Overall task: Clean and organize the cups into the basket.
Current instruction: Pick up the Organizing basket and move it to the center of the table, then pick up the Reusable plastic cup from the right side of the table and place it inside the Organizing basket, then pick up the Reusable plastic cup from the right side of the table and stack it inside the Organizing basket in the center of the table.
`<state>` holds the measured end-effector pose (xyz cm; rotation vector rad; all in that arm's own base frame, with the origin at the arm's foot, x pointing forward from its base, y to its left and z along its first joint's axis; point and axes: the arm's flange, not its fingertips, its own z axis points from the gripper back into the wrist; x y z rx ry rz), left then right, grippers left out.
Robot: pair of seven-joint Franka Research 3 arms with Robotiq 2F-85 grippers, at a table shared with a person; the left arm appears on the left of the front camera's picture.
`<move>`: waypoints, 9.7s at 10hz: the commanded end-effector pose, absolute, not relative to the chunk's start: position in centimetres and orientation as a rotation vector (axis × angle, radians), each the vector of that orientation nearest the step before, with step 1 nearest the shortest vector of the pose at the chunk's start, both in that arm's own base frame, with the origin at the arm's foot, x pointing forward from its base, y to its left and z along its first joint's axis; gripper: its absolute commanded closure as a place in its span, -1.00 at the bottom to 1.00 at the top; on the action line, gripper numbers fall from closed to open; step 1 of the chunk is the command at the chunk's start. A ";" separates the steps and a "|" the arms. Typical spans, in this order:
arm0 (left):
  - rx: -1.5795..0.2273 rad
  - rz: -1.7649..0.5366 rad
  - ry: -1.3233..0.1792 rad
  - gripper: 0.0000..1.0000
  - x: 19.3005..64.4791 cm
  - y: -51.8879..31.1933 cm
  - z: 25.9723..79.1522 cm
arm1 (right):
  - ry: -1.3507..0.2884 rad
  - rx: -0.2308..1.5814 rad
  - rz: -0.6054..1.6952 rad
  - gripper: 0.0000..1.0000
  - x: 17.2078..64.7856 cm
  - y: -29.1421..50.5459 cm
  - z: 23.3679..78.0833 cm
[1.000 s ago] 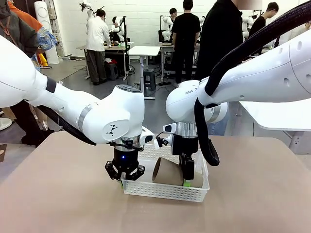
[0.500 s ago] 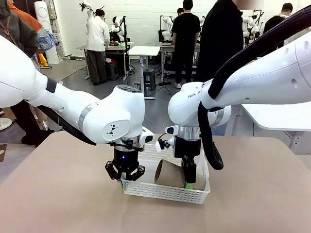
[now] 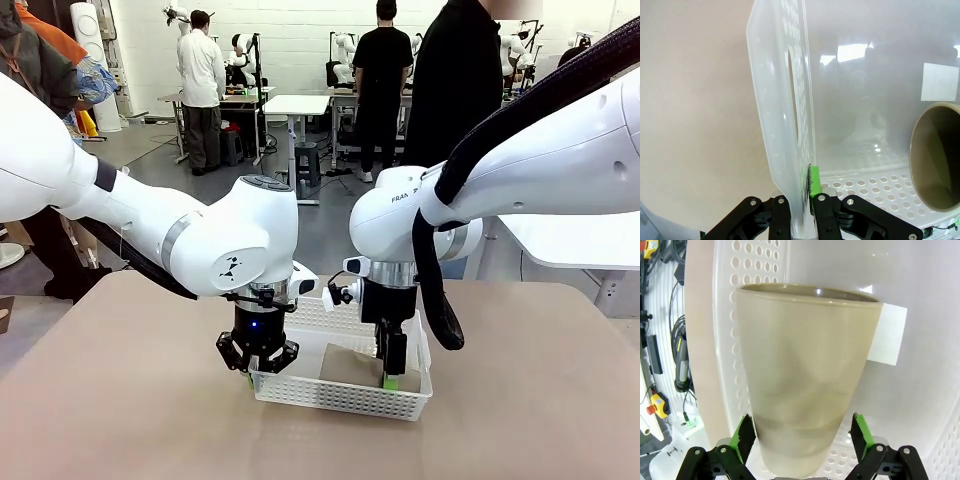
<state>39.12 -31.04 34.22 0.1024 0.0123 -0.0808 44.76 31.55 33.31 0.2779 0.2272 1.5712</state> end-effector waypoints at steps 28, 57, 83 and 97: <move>0.112 -0.079 0.018 1.00 38.9 -31.0 34.1 | -1.264 1.016 1.228 -1.00 31.4 -12.1 32.7; 0.112 -0.079 0.018 1.00 38.9 -31.0 34.1 | -1.014 1.003 1.077 -1.00 41.5 -5.9 23.6; 0.112 -0.079 0.018 1.00 38.9 -31.0 34.1 | -0.923 1.094 1.192 0.54 41.0 1.5 27.3; 0.112 -0.079 0.018 1.00 38.9 -31.0 34.1 | -0.920 1.086 1.153 -0.62 37.6 1.8 41.6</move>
